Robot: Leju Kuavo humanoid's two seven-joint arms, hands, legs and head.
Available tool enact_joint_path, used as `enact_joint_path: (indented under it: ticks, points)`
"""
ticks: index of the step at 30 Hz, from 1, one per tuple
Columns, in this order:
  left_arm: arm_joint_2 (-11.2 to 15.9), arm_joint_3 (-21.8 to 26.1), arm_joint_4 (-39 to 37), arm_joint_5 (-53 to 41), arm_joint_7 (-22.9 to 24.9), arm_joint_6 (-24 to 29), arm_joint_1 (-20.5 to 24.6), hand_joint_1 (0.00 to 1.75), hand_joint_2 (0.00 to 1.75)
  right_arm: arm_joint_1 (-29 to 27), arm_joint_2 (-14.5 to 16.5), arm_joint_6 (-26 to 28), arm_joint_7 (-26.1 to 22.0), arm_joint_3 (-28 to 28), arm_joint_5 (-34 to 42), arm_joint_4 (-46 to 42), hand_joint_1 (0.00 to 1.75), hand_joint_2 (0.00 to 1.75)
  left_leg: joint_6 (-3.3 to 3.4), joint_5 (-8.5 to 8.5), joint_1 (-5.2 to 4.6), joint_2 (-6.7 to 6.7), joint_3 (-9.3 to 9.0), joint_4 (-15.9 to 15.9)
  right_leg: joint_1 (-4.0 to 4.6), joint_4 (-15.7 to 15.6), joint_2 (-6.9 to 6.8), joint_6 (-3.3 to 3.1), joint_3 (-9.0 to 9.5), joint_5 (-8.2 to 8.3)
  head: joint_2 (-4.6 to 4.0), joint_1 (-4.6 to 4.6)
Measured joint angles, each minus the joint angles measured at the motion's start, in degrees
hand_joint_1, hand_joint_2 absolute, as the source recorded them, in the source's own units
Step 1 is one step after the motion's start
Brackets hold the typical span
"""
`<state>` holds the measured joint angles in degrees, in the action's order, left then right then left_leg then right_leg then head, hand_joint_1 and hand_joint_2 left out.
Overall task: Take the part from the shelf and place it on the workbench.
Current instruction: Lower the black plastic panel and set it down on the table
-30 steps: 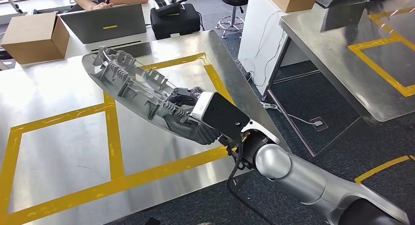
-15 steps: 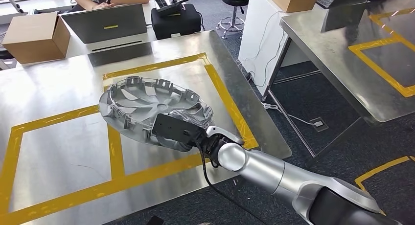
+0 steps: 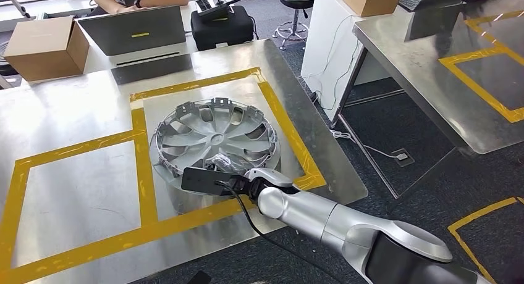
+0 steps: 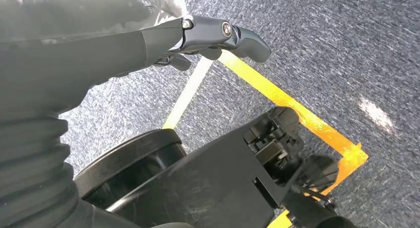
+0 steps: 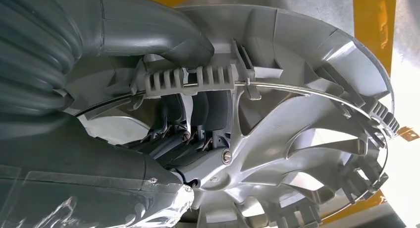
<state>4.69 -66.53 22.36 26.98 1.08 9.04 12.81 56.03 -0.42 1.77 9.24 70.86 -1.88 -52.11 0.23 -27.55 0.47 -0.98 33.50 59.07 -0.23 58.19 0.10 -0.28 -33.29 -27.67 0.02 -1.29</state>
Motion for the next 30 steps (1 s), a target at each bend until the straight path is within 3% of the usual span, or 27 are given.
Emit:
enact_joint_path:
  ticks: [4, 8, 11, 15, 25, 30]
  points:
    - [-0.1, 0.6, 0.0, -0.5, 0.1, -0.3, 0.0, 0.00, 1.75, 0.2, 1.1, 0.1, -0.7, 0.3, -0.2, 2.7, 1.75, 1.75, 0.00, 0.00, 0.00, 0.00, -0.04, 0.0, 0.00, 0.0, 0.00, 0.00, 0.05, 0.00, 0.00, -0.02]
    - [-0.2, 1.0, 0.0, -0.9, 0.2, -0.5, -0.1, 0.00, 1.75, 0.3, 1.9, 0.1, -0.7, 0.3, -0.3, 4.5, 0.00, 0.00, 0.00, 0.00, 0.00, 0.00, -0.09, 0.0, 0.00, 0.0, 0.01, 0.00, 0.08, 0.01, 0.00, -0.01]
    - [-0.2, 1.2, 0.0, -1.6, 0.8, -0.2, -0.2, 0.00, 1.75, 0.2, 2.1, 0.1, -0.6, 0.3, -0.1, 5.6, 0.00, 0.00, 0.00, 0.00, 0.00, 0.01, -0.09, 0.0, 0.00, 0.0, 0.04, -0.01, 0.08, 0.02, 0.00, -0.02]
    - [-0.3, 1.8, 0.0, -1.5, 0.6, -0.1, -0.3, 0.00, 0.00, 0.1, 2.1, 0.2, -0.7, 0.2, -0.1, 6.7, 0.00, 0.00, 0.00, 0.00, 0.00, 0.04, -0.09, 0.0, 0.00, 0.0, 0.08, -0.03, 0.06, 0.02, 0.00, -0.01]
    - [-0.6, 3.0, 0.0, -2.0, -0.1, -0.5, -0.7, 0.00, 0.00, 0.0, 2.2, 0.6, -0.8, -0.2, 0.7, 7.4, 0.00, 0.00, -0.01, 0.00, 0.00, 0.04, -0.09, 0.0, 0.00, 0.0, 0.10, -0.03, 0.03, 0.02, 0.00, 0.00]
    - [-0.5, 3.8, 0.0, -1.4, -0.7, -0.3, -1.3, 0.00, 0.00, 0.3, 1.3, 2.3, -1.8, -2.4, 6.5, 3.7, 0.00, 0.00, -0.02, 0.01, 0.00, 0.05, -0.10, 0.0, 0.00, 0.0, 0.12, -0.03, 0.03, 0.03, 0.00, 0.00]
